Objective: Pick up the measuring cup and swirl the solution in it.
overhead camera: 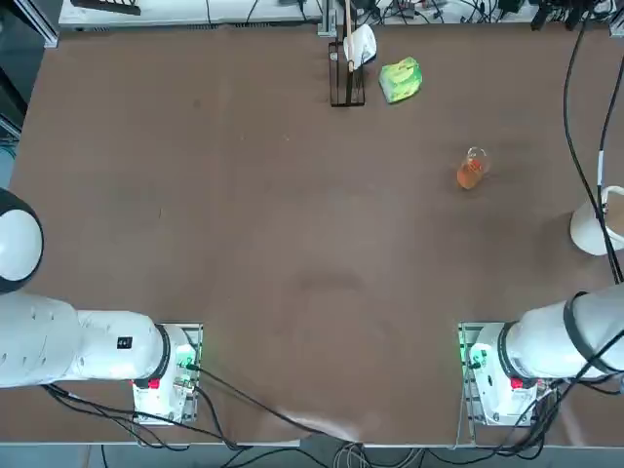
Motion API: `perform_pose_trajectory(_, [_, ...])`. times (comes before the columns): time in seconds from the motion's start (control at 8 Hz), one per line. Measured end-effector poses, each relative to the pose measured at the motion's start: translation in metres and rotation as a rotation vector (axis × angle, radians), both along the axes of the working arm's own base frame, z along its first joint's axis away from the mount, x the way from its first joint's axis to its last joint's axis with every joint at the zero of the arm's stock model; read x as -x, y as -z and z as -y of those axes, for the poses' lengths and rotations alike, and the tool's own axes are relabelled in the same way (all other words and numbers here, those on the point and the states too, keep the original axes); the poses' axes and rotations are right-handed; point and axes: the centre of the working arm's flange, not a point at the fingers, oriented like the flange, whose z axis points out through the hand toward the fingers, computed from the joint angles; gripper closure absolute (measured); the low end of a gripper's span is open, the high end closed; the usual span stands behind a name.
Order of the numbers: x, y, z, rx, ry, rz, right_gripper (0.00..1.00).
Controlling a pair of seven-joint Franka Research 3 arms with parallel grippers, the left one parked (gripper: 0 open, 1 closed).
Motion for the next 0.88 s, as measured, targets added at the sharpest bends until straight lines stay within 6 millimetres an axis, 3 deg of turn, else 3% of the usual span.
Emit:
perform_pose_trajectory(0.5, [0.047,-0.027,-0.023,0.048,-0.021,0.024,0.0])
perform_pose_trajectory(0.88, [0.054,-0.031,-0.029,0.051,-0.027,0.019,0.0])
